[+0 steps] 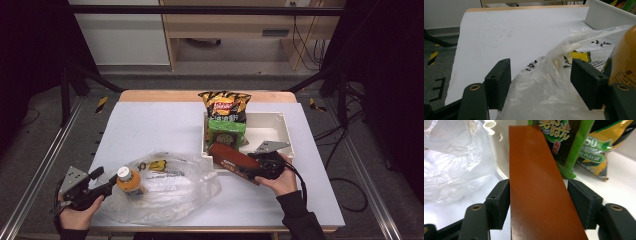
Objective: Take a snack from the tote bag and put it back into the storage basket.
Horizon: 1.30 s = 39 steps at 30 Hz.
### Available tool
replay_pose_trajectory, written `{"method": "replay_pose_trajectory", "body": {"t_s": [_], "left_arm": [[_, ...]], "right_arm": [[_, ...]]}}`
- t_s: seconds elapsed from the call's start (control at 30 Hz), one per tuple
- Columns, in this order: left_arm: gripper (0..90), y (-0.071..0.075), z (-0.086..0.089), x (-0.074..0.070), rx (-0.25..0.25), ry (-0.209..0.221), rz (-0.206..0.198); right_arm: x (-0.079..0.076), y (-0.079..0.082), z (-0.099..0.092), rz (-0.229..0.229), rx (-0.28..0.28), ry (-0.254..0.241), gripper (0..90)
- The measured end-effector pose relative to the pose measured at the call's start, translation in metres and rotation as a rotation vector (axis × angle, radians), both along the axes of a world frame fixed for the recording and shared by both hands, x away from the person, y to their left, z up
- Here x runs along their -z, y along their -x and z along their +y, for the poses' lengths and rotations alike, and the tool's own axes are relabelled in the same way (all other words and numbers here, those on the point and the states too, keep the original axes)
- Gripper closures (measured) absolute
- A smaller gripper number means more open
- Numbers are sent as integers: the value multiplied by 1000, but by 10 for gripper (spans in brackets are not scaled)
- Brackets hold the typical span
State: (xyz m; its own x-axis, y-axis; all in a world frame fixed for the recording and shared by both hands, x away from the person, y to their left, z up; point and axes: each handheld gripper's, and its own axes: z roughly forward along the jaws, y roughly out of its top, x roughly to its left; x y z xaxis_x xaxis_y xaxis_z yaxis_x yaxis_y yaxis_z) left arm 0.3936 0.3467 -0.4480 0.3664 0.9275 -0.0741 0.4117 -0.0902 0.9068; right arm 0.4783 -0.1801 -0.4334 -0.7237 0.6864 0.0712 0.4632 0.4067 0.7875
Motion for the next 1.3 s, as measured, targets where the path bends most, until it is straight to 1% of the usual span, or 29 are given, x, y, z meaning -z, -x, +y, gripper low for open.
{"method": "replay_pose_trajectory", "body": {"t_s": [0.03,0.13,0.17,0.27,0.33,0.4,0.5,0.53,0.6,0.67,0.73,0.77,0.8,0.9,1.0,1.07,1.13,1.3], "left_arm": [[325,0,0,0,1,0,0],[325,0,0,0,0,0,1],[325,0,0,0,1,0,1],[325,0,0,0,1,0,1],[325,0,0,0,0,1,0],[325,0,0,0,-1,-1,1],[325,0,1,0,-3,1,1],[325,0,1,0,-3,1,1],[325,0,1,0,-3,1,1],[325,0,0,0,-4,1,2],[326,0,0,0,-3,-1,3],[326,0,0,0,-1,0,4],[326,0,0,0,-1,0,4],[327,0,0,0,-4,0,2],[327,0,1,0,-4,1,4],[328,0,1,0,-4,1,3],[328,0,0,1,-3,0,5],[328,-1,-1,2,0,-5,10]], "right_arm": [[0,0,0,-7,5,0,360],[-4,3,-2,-33,27,-19,366],[-6,4,-3,-51,31,-32,366],[-13,9,-7,-80,54,-74,380],[-16,14,-9,-98,56,-93,424],[-19,18,-10,-113,60,-87,472],[-23,28,-12,-141,74,-95,587],[-25,32,-13,-146,76,-105,638],[-26,38,-13,-143,74,-122,704],[-25,43,-14,-135,65,-124,777],[-23,47,-14,-115,54,-133,845],[-21,48,-15,-95,51,-138,869],[-19,48,-15,-81,53,-130,893],[-12,49,-16,-41,69,-113,900],[-6,50,-17,-20,86,-94,900],[-3,50,-18,-25,99,-81,900],[-1,50,-21,-19,114,-87,900],[4,47,-26,-25,144,-83,897]]}}
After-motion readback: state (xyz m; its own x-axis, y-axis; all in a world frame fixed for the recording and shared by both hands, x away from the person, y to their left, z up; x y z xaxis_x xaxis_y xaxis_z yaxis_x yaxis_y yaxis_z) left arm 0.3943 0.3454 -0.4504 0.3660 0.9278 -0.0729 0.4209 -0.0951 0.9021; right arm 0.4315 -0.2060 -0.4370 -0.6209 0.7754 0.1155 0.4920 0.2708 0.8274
